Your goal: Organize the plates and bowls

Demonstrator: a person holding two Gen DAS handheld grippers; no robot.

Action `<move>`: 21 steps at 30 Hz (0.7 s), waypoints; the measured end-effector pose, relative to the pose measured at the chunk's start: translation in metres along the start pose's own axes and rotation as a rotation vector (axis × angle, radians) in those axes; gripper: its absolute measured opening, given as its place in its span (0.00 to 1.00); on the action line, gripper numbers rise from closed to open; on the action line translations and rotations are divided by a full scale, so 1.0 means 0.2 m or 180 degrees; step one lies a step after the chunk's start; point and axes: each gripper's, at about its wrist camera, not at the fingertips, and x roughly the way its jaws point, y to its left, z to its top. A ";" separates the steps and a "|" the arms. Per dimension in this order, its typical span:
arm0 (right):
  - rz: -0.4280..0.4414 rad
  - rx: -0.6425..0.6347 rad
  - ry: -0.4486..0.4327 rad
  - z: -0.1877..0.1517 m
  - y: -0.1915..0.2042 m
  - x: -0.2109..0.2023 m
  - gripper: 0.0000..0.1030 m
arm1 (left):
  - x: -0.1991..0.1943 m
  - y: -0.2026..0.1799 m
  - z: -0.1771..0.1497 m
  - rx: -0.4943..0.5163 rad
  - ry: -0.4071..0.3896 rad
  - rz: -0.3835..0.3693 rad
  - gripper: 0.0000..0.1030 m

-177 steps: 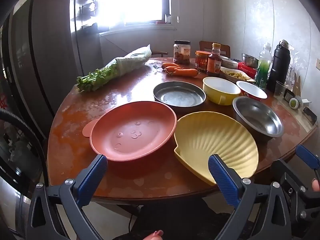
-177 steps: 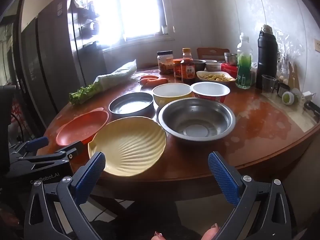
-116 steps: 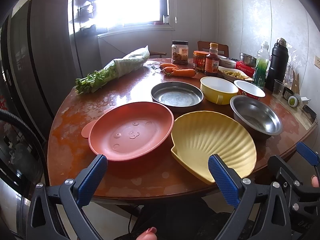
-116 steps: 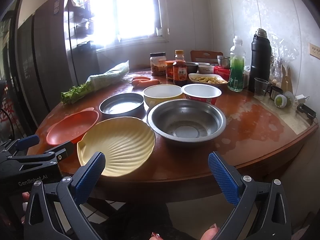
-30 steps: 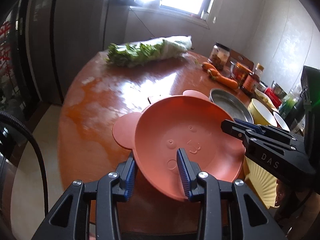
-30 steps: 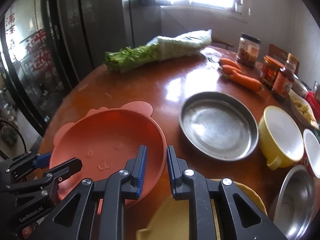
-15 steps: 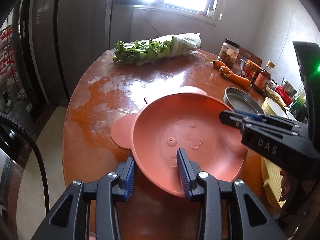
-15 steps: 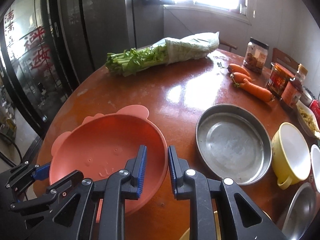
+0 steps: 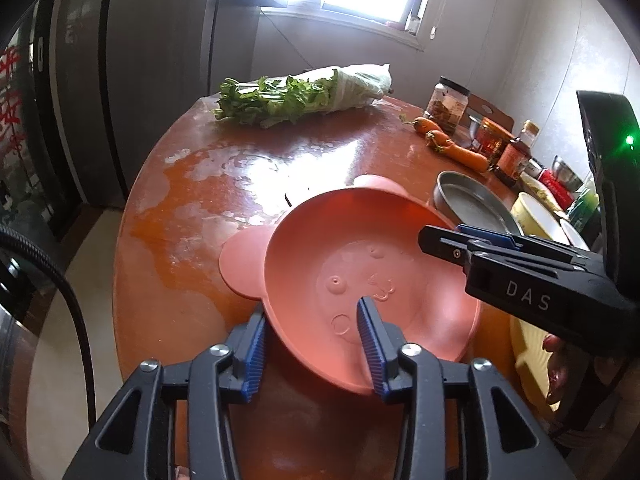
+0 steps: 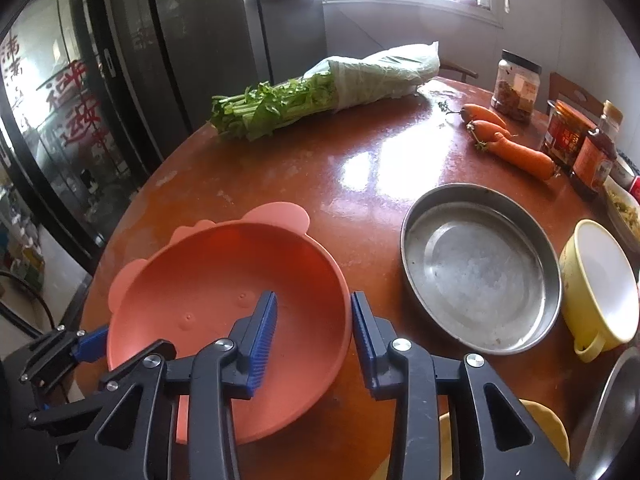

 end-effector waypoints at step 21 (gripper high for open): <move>0.0074 0.0188 -0.0540 -0.11 -0.08 -0.47 0.52 | -0.28 -0.10 0.00 0.0139 -0.0461 0.0080 0.57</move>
